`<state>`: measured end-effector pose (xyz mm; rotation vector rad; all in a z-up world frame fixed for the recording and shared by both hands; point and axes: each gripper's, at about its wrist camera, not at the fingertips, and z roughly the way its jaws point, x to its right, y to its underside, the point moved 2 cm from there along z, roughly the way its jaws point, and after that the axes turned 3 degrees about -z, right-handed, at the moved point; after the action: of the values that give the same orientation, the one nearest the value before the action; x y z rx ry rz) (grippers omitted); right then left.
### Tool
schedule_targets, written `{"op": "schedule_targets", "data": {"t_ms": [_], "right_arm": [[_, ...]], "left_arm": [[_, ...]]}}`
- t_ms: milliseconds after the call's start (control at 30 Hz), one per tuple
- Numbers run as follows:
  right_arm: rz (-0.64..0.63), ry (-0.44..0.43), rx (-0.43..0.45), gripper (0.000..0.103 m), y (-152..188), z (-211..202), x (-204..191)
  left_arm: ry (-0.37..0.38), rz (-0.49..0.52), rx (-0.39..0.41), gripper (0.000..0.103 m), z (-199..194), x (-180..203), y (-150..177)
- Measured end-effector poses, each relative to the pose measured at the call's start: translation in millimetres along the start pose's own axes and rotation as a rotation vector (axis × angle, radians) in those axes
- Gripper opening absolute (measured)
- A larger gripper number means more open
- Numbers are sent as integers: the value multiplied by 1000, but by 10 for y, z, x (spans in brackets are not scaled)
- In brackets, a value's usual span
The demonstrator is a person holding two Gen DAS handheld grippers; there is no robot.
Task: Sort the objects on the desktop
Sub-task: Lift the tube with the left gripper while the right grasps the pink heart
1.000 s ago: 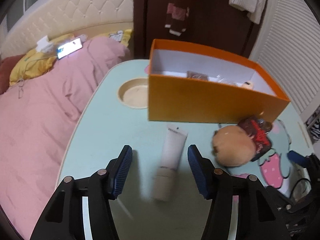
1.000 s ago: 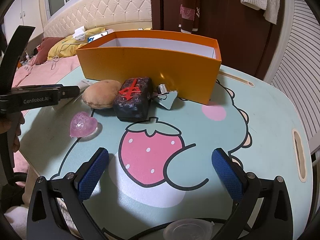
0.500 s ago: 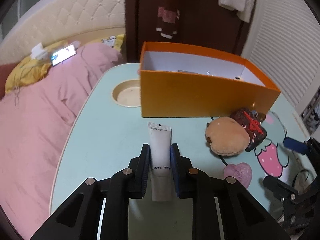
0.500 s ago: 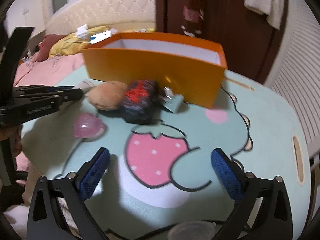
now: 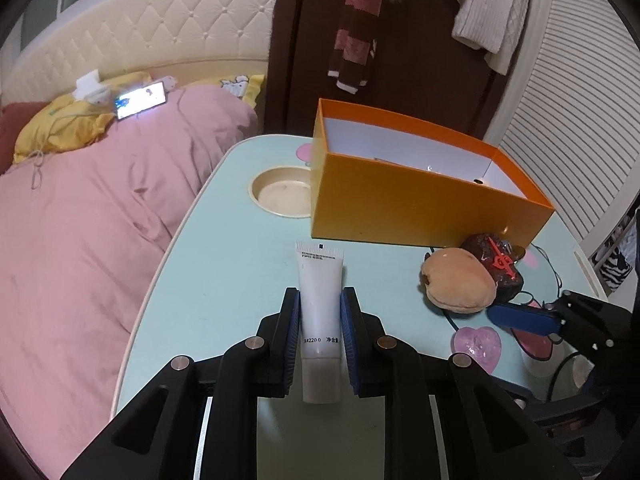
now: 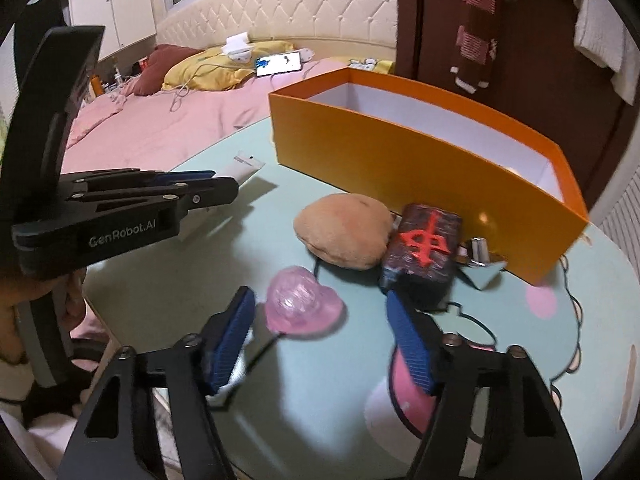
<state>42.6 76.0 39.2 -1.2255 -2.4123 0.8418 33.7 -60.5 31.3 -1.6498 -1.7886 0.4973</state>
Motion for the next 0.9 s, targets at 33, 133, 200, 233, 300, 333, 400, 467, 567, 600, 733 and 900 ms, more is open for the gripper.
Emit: {"op": "schedule_targets", "data": {"t_ms": [33, 133, 200, 233, 300, 333, 400, 467, 567, 600, 733, 900], "right_arm": [[-8, 5, -2, 60, -12, 19, -16], [-28, -4, 7, 41, -33, 35, -89], [-46, 5, 17, 39, -17, 20, -127], [-52, 10, 22, 39, -6, 14, -137], [-52, 14, 27, 39, 2, -10, -136], [-51, 15, 32, 39, -1, -24, -130], [-47, 17, 42, 39, -9, -52, -119], [-45, 20, 53, 39, -17, -85, -110], [-50, 24, 81, 39, -28, -177, -116], [-48, 26, 88, 39, -34, -200, -112], [-22, 22, 110, 39, -66, -278, -50], [36, 10, 133, 39, -120, -372, 89]], "left_arm": [[2, -1, -1, 19, 8, -1, 5], [9, -3, -6, 19, 18, -2, 21], [14, -4, -5, 19, 24, 5, 21], [16, -3, -5, 19, 26, 9, 20], [21, -3, -2, 19, 15, 22, 19], [25, -3, 1, 19, 0, 30, 14], [31, -3, 9, 19, -35, 40, 0], [35, -2, 19, 19, -75, 56, -19], [47, -3, 28, 19, -119, 78, -55], [50, -1, 29, 19, -126, 87, -60], [56, 8, 33, 19, -152, 128, -102], [78, 14, 45, 19, -208, 188, -193]]}}
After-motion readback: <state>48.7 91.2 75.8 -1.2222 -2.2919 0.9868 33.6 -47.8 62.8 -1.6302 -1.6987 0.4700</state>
